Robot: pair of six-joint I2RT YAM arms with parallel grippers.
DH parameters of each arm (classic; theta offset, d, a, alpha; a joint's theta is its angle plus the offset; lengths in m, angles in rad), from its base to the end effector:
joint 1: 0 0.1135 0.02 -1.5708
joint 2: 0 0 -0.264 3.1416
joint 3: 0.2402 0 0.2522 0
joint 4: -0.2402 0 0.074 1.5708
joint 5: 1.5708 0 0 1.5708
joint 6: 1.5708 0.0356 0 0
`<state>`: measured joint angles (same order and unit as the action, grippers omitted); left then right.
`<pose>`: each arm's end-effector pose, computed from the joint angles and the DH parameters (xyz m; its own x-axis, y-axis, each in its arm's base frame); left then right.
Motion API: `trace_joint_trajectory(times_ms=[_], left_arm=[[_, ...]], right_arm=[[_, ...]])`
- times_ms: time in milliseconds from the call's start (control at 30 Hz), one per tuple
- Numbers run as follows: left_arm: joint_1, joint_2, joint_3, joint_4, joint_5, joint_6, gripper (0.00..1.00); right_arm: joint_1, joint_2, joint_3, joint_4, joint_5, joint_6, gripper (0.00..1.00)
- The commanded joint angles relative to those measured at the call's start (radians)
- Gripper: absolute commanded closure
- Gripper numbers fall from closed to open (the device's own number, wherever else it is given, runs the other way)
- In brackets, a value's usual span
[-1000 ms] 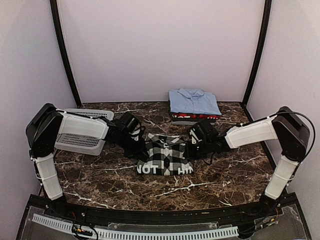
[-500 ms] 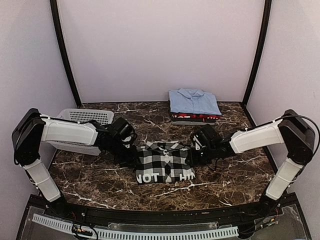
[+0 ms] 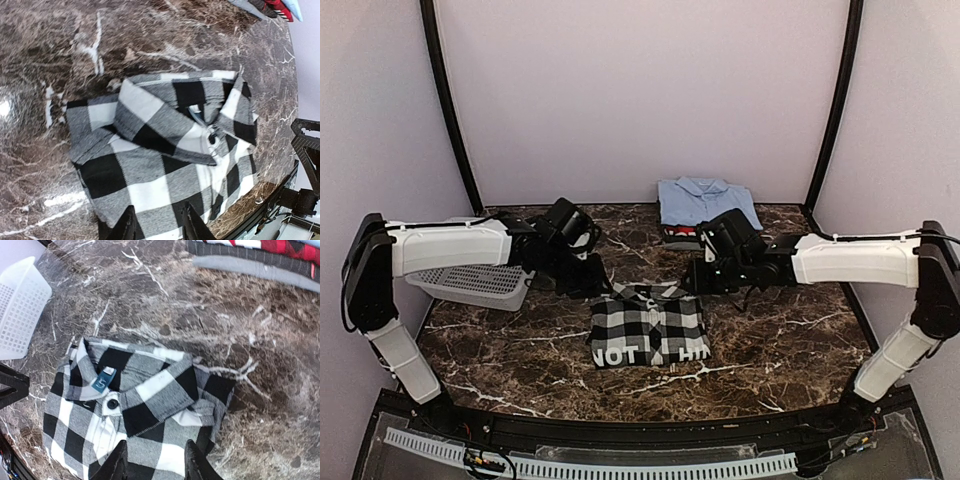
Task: Fold and stack the long sleeve shirts
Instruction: Move the square-folded shirt to the center of the board.
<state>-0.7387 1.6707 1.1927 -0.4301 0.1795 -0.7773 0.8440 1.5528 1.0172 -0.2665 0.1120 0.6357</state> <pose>0.2608 -0.2461 0.2308 -0.9371 -0.0800 -0.3398 0.1214 0.8381 -0.5318 0.2240 0.2459 0.2254 -0.7946 -0.0057 -0.6071 -0.2724 0.8970 0.3481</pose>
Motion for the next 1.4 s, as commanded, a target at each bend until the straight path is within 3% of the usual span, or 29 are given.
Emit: trace_joint_trajectory(times_ms=[0,200,467,867,1100,1367], left_arm=[[-0.001,0.070,0.093,0.050,0.043,0.028,0.71],[-0.004,0.215,0.140,0.167,0.144,0.021,0.77],[-0.038,0.257,0.009,0.265,0.218,-0.027,0.86],[0.050,0.268,-0.078,0.161,0.097,0.001,0.87],[0.125,0.191,-0.131,0.111,0.032,0.047,0.87],[0.136,0.137,-0.080,0.057,0.031,0.103,0.86]], right_arm=[[0.006,0.085,0.099,0.013,0.031,-0.044,0.66],[0.006,0.227,0.124,0.092,-0.021,-0.032,0.73],[0.009,0.268,0.005,0.202,-0.094,0.014,0.75],[0.045,0.352,0.012,0.317,-0.184,0.078,0.75],[0.069,0.432,0.134,0.345,-0.223,0.103,0.75],[0.048,0.371,0.192,0.277,-0.200,0.046,0.73]])
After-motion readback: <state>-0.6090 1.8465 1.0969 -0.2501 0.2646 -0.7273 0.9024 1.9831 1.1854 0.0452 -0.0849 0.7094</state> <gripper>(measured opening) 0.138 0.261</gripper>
